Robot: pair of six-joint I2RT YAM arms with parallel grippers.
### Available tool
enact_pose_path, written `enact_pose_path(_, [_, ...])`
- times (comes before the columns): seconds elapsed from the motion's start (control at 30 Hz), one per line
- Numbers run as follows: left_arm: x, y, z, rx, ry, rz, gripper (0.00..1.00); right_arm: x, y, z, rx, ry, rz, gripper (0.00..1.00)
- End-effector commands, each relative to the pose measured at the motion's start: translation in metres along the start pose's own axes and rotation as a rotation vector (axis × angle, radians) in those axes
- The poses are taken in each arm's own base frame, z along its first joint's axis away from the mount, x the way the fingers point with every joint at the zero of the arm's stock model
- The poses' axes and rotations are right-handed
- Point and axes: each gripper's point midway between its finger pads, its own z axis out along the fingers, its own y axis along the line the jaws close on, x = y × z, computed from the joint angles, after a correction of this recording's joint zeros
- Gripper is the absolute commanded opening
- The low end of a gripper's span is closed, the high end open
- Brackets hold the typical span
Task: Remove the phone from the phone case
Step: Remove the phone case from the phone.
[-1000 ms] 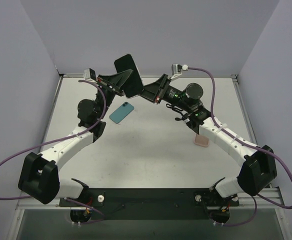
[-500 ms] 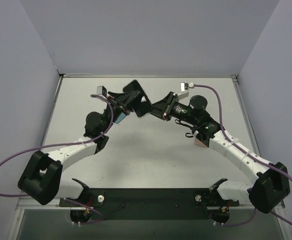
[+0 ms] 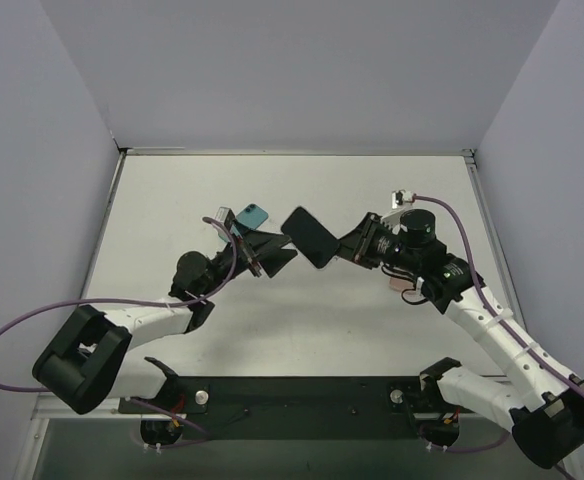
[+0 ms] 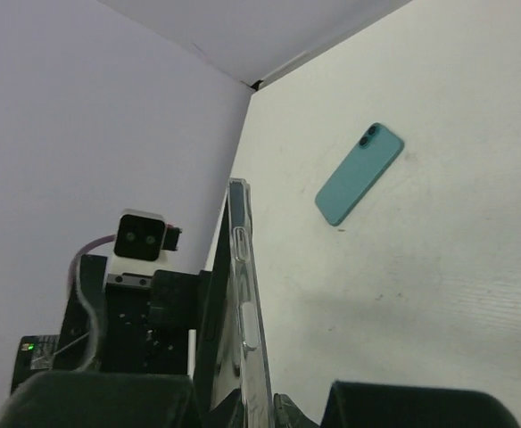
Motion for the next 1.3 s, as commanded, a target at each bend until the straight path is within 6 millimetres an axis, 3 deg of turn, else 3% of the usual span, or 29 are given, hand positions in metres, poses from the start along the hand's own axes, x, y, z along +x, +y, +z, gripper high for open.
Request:
enact_pose_path(0.0, [0.017, -0.040, -0.015, 0.133, 0.064, 0.152, 0.80, -0.011, -0.071, -0.016, 0.301, -0.079, -0.109, 0.00])
enact_pose_path(0.23, [0.009, 0.028, -0.021, -0.176, 0.041, 0.164, 0.84, 0.012, -0.106, -0.030, 0.488, 0.030, -0.297, 0.00])
enact_pose_path(0.47, [0.005, 0.048, -0.027, -0.244, 0.016, 0.157, 0.84, 0.056, -0.126, -0.027, 0.550, 0.155, -0.448, 0.00])
enact_pose_path(0.7, [0.006, 0.068, -0.025, -0.297, 0.037, 0.133, 0.84, 0.098, -0.158, -0.017, 0.569, 0.106, -0.549, 0.00])
enact_pose_path(0.77, [0.008, 0.076, -0.024, -0.317, 0.055, 0.133, 0.83, 0.112, -0.165, -0.013, 0.559, 0.105, -0.568, 0.00])
enact_pose_path(0.87, [0.016, 0.104, -0.027, -0.420, 0.108, 0.157, 0.81, 0.130, -0.174, -0.007, 0.552, 0.132, -0.558, 0.00])
enact_pose_path(1.0, [0.030, 0.138, -0.031, -0.506, 0.147, 0.146, 0.80, 0.141, -0.178, 0.002, 0.544, 0.136, -0.571, 0.00])
enact_pose_path(1.27, [0.055, 0.173, -0.030, -0.592, 0.226, 0.187, 0.80, 0.159, -0.193, 0.015, 0.562, 0.194, -0.563, 0.05])
